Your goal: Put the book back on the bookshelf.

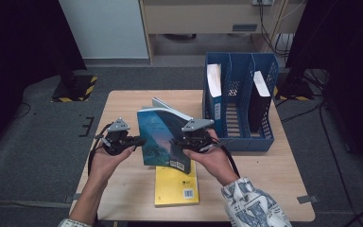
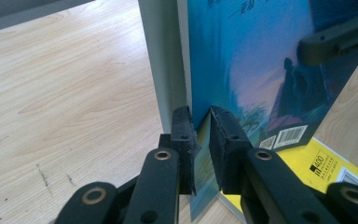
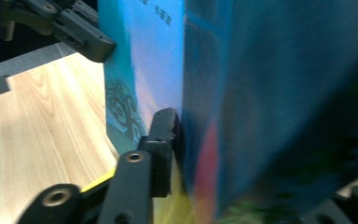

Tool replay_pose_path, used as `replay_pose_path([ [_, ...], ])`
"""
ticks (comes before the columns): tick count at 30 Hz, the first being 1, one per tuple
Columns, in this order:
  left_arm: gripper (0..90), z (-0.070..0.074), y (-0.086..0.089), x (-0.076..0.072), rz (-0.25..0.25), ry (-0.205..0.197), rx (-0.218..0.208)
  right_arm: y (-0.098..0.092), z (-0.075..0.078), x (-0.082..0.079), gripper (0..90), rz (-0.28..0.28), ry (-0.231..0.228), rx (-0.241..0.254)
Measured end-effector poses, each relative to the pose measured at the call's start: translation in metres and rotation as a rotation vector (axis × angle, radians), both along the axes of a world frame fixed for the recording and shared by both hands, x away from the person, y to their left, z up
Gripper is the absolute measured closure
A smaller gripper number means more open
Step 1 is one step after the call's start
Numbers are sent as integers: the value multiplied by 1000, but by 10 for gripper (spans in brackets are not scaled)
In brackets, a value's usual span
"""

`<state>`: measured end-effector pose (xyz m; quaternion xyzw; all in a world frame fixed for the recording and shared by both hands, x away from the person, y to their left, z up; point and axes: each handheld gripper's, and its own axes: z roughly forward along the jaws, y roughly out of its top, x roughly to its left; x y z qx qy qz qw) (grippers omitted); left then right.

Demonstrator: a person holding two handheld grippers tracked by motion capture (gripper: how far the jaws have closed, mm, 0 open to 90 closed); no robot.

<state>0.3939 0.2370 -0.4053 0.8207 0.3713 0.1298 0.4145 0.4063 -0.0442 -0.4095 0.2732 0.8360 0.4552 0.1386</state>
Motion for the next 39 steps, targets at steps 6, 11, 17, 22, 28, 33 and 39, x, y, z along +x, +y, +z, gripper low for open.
replay_pose_path([
  [6, 801, 1, -5, 10, 21, -16, 25, 2, 3, 2, 711, -10, -10, -10],
  [11, 800, -4, -5, 12, 35, -41, -2, 1, 2, 5, 714, -26, -24, -5],
  [17, 792, -6, -2, 6, 36, -39, -18, 0, 1, -4, 712, -6, -30, 14],
  [22, 780, -4, -4, -1, 29, -41, -4, -4, 3, -10, 713, 1, -19, 35],
  [28, 770, -5, -5, -7, 41, -52, 0, -6, 7, -16, 696, 34, -16, 65],
  [33, 784, -5, -4, -8, 48, -53, 3, -8, 11, -18, 712, 29, -22, 82],
  [39, 789, -8, -2, -10, 51, -53, -7, -7, 13, -19, 718, 40, -11, 83],
])
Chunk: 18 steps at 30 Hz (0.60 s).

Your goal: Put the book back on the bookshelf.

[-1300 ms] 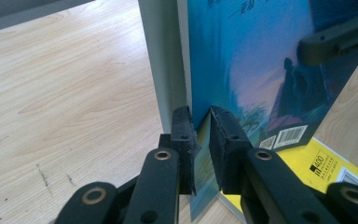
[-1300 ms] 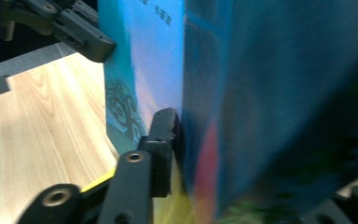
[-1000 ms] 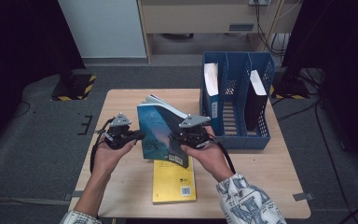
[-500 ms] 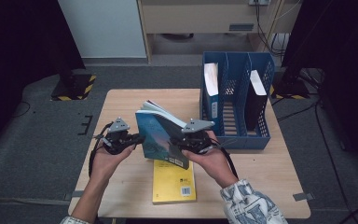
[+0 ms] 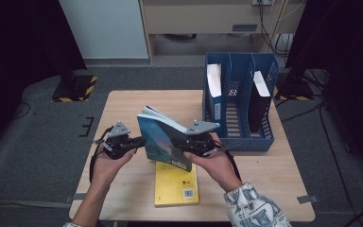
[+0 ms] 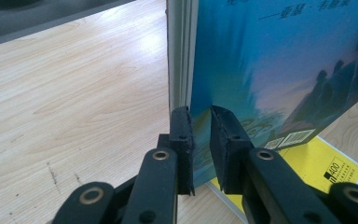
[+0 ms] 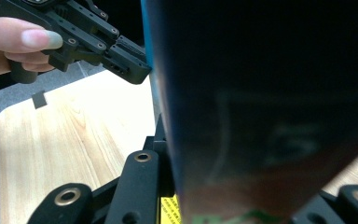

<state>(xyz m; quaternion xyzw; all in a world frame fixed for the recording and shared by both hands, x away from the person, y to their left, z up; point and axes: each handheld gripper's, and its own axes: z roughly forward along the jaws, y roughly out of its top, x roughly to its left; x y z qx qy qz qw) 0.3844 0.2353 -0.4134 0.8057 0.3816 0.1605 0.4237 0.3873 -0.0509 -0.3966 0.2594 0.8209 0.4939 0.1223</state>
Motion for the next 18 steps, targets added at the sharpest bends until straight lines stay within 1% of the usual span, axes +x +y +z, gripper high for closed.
replay_pose_path([
  [3, 779, -2, 1, -2, 8, -4, -7, 0, 0, 0, 715, 4, 3, 3],
  [6, 728, -7, 3, -8, 24, -18, -2, 0, 1, 0, 716, 3, 4, 5],
  [8, 673, -13, 5, -15, 40, -25, 6, 0, 0, -1, 716, 2, 3, 4],
  [9, 669, -18, 6, -18, 40, -26, 19, 0, 0, 0, 716, 1, 2, 5],
  [11, 630, -27, 7, -25, 50, -27, 46, 0, 0, -1, 718, 2, 2, 6],
  [14, 545, -41, 11, -33, 74, -23, 54, 0, 1, -1, 715, 9, 0, 5],
  [15, 515, -41, 11, -33, 74, -23, 54, 0, 1, -1, 715, 9, 0, 5],
  [17, 507, -56, 17, -39, 99, -15, 51, -1, 0, -2, 709, 9, 1, 17],
  [18, 492, -63, 20, -40, 113, -8, 60, -1, 0, -2, 707, 7, 3, 21],
])
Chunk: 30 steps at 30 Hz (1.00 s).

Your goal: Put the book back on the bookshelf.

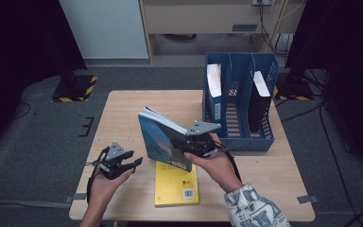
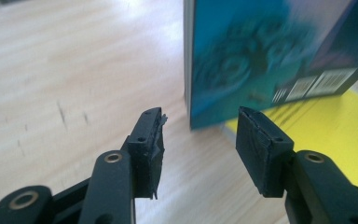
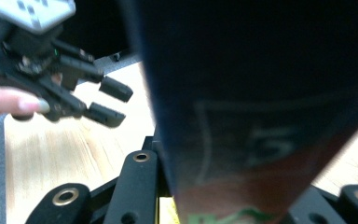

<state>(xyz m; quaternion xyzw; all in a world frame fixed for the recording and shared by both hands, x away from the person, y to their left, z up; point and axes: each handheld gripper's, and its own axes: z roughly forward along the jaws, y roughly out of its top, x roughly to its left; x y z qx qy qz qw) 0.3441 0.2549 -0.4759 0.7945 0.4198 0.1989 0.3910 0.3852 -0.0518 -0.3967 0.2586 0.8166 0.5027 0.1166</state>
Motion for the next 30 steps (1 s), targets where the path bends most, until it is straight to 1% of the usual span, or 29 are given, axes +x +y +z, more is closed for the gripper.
replay_pose_path([
  [2, 441, -7, 3, 0, 16, 14, 18, 0, 1, 0, 703, 2, -2, 5],
  [3, 402, -9, 5, 0, 24, 21, 31, 0, 1, -1, 701, 0, -2, 13],
  [4, 365, -10, 7, 0, 30, 15, 39, -1, 2, -1, 701, 0, -4, 19],
  [5, 323, -11, 9, 0, 53, 12, 45, -1, 4, -1, 701, 4, -5, 20],
  [6, 260, -11, 10, 1, 68, 14, 52, -1, 5, -1, 701, 5, -6, 25],
  [8, 193, -14, 14, 2, 94, 16, 69, -1, 7, -1, 698, 9, -7, 26],
  [9, 155, -15, 16, 2, 102, 23, 78, -1, 8, -1, 694, 8, -11, 32],
  [11, 115, -17, 18, 2, 106, 37, 76, -2, 12, -1, 685, 12, -11, 53],
  [13, 73, -21, 21, 3, 100, 61, 80, -3, 17, 0, 681, 19, -15, 77],
  [17, 62, -22, 24, 2, 94, 63, 53, -3, 24, 2, 668, 33, -17, 90],
  [21, 62, -23, 24, 2, 72, 77, 61, -1, 23, 4, 665, 42, -12, 87],
  [22, 62, -23, 24, 2, 69, 75, 60, -1, 22, 5, 664, 44, -12, 88],
  [24, 62, -23, 25, 1, 67, 71, 52, 0, 22, 5, 663, 45, -9, 92],
  [28, 63, -23, 26, 1, 71, 76, 51, 2, 20, 7, 660, 48, -3, 103],
  [30, 63, -23, 26, 1, 69, 79, 48, 3, 20, 8, 660, 51, 2, 117],
])
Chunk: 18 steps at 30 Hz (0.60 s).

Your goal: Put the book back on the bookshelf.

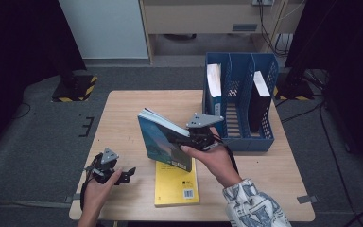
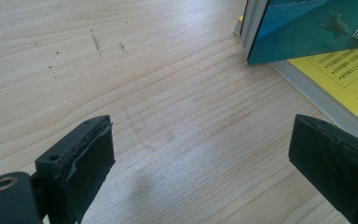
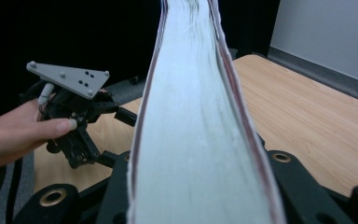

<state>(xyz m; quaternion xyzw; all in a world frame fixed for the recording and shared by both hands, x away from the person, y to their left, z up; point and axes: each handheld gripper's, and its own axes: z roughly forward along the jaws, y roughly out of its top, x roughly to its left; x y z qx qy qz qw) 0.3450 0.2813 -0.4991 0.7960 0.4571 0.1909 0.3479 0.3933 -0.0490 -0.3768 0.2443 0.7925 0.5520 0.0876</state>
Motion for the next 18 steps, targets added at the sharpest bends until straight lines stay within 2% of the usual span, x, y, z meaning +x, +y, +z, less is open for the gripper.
replay_pose_path([
  [6, 65, 0, 0, 0, -3, -1, -1, 1, 0, 3, 664, -5, 11, 13],
  [11, 68, 0, 0, 0, -8, 5, 1, 1, 1, 7, 710, -9, 17, 8],
  [15, 74, -1, 1, 0, -2, 7, -1, 1, 4, 12, 729, -36, 21, -6],
  [18, 74, -3, 2, 1, -1, 12, -5, 0, 6, 19, 733, -62, 52, 0],
])
